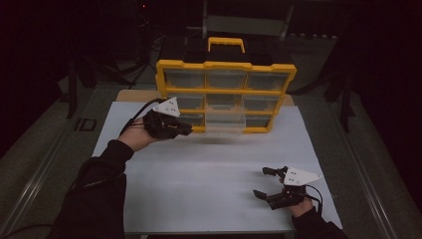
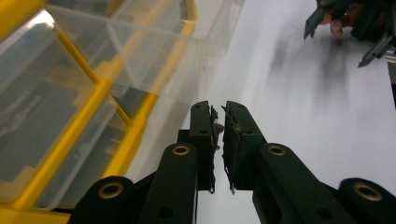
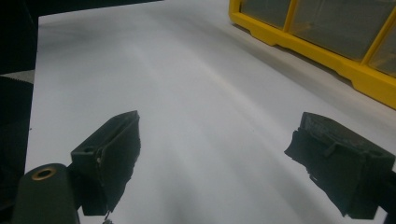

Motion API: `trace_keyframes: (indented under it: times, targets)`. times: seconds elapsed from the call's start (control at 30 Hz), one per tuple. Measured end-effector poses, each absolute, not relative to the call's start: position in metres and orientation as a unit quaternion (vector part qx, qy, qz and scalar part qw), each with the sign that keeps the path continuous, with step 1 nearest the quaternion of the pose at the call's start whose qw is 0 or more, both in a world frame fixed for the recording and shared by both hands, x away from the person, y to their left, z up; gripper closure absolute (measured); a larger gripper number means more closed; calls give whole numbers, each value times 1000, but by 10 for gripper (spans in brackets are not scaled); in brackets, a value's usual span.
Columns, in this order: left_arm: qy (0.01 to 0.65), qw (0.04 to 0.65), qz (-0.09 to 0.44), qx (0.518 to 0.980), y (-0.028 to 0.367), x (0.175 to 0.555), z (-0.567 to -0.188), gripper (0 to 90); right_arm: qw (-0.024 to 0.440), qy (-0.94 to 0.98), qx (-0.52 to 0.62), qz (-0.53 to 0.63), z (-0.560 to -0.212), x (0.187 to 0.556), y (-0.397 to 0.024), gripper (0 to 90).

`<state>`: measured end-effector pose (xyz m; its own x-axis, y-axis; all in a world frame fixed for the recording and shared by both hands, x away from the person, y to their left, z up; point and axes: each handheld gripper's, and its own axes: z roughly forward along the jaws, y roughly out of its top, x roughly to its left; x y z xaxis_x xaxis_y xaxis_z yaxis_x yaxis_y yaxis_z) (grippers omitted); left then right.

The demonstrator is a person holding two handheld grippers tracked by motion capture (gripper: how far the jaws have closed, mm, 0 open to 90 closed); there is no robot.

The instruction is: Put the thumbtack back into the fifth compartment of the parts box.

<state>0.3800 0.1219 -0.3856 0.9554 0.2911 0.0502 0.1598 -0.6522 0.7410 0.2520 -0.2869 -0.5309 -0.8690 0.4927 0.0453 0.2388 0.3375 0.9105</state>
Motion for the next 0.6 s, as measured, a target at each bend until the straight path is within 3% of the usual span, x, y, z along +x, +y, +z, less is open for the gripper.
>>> trace_keyframes:
  times: [0.6]
  targets:
    - [105, 417, 107, 897, 111, 389, -339, 815, 121, 808, 226, 530, -531, 252, -287, 140]
